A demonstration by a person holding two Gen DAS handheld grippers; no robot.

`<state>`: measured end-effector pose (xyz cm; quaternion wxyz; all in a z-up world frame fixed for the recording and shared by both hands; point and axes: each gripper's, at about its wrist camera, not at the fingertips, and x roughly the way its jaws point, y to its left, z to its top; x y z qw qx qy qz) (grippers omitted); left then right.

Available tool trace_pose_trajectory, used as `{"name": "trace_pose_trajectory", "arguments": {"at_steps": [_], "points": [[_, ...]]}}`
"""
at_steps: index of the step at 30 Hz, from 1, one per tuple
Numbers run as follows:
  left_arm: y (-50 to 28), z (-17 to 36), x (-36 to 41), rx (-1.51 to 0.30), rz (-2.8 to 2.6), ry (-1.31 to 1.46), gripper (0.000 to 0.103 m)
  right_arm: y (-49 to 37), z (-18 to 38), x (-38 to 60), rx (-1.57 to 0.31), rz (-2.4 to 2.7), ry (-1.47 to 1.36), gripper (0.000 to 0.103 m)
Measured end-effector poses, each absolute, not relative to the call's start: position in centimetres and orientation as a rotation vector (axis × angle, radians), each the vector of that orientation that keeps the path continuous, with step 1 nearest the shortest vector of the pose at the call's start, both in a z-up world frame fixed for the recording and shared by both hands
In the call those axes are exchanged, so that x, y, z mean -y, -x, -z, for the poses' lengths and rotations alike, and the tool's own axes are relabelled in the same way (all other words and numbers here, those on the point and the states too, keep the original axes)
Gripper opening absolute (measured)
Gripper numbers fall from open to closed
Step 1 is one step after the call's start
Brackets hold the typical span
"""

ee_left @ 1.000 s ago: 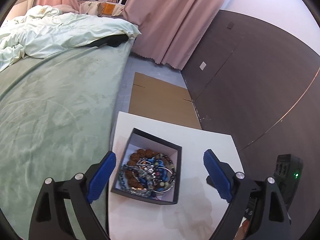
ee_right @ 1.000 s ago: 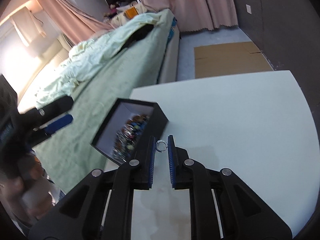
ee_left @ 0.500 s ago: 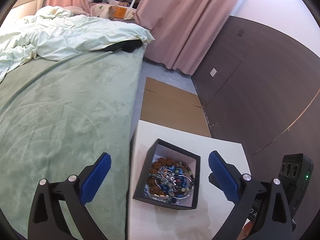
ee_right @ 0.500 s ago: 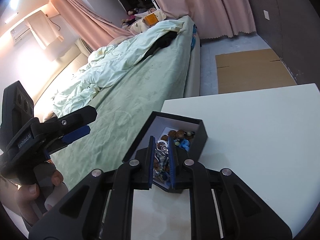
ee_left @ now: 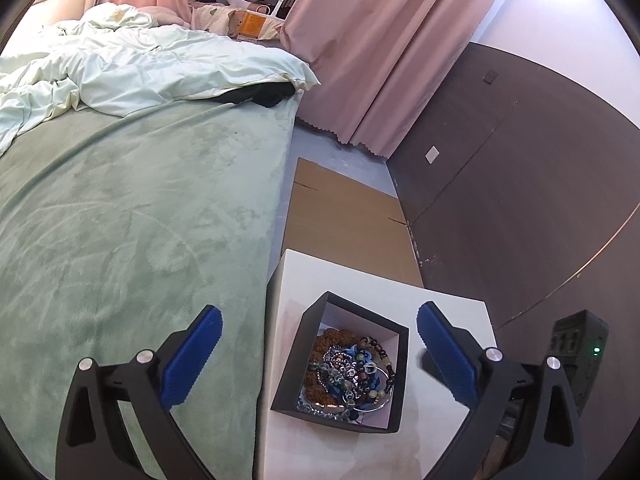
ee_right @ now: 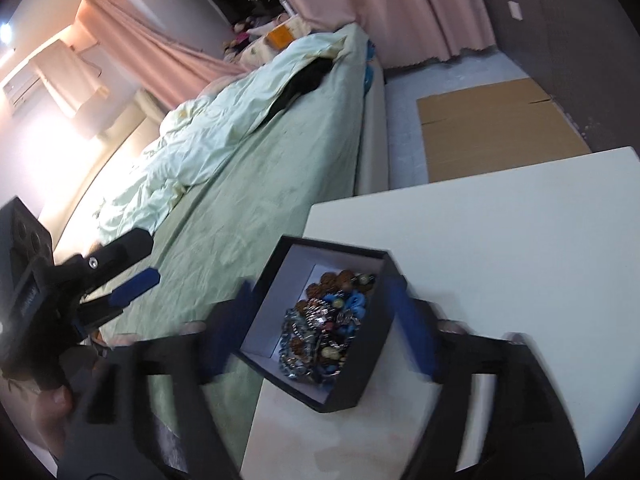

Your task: Organize jewelry

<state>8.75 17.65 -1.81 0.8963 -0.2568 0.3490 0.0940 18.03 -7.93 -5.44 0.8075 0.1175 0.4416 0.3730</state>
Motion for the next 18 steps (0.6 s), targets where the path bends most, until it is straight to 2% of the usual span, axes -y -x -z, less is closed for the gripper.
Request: {"name": "trace_pose_trajectory", "arguments": {"at_steps": [4, 6, 14, 18], "points": [[-8.7, 1.9, -17.3, -0.728, -0.208, 0.527, 0.095, -17.9, 4.7, 9.3, -0.94, -0.792, -0.246, 0.087], [-8.6, 1.9, -16.9, -0.736, -0.219, 0.515, 0.095, -17.7, 4.5, 10.2, -0.941, -0.773, -0.243, 0.091], [-8.2, 2.2, -14.0, -0.778, -0.179, 0.446, 0.095, -16.5, 3.8, 13.1, -0.941, -0.713, -0.22, 0.098], [-8.0, 2.6, -12.5, -0.796, -0.141, 0.428, 0.095, -15.8, 3.5, 14.7, -0.938, -0.66, -0.209, 0.098]]}}
